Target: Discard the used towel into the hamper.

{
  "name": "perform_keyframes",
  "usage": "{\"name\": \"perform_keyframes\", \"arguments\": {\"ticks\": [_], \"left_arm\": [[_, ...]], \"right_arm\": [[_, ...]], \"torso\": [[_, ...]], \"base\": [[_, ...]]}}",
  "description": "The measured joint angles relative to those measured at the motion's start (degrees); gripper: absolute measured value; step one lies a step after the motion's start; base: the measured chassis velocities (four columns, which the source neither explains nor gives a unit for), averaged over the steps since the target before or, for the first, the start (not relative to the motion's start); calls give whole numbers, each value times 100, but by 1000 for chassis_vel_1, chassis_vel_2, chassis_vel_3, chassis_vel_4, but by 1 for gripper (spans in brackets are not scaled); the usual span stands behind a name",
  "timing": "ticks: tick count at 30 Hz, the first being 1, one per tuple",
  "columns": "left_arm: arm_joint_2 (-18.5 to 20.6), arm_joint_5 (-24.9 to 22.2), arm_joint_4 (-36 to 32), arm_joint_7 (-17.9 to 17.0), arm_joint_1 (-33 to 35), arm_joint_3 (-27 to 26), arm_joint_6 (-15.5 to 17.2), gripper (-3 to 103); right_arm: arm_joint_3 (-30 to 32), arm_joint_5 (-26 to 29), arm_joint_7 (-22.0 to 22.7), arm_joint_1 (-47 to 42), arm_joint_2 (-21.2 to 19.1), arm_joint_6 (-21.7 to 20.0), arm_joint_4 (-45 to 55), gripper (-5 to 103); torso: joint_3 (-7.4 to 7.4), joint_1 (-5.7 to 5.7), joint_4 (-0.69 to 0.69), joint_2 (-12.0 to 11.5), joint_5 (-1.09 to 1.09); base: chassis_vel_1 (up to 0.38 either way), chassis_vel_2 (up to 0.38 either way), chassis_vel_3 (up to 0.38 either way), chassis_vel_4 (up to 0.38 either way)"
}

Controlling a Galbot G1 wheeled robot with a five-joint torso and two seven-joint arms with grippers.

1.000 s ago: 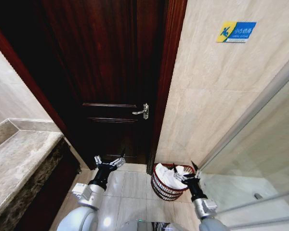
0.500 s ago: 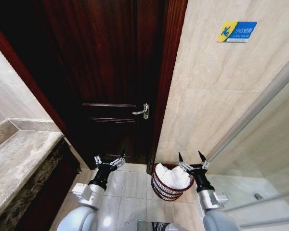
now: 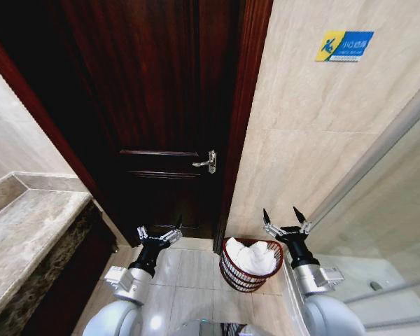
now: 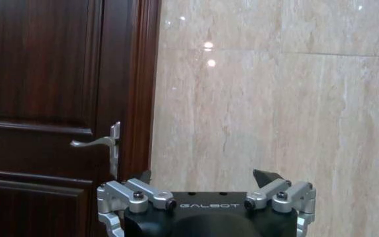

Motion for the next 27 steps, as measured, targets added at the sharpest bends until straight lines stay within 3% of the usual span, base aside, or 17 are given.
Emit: {"name": "perform_keyframes", "arguments": {"ticks": [4,27], "left_arm": [[0,0,0,0,0,0,0,100],[0,0,0,0,0,0,0,100]], "right_arm": [[7,31,-87,4,10,185,-33,100],[-1,45,-84,-6,9,189,-17,100]], "torso": [[0,0,0,0,0],[0,0,0,0,0]], "base": [[0,0,0,0],[0,0,0,0]]}}
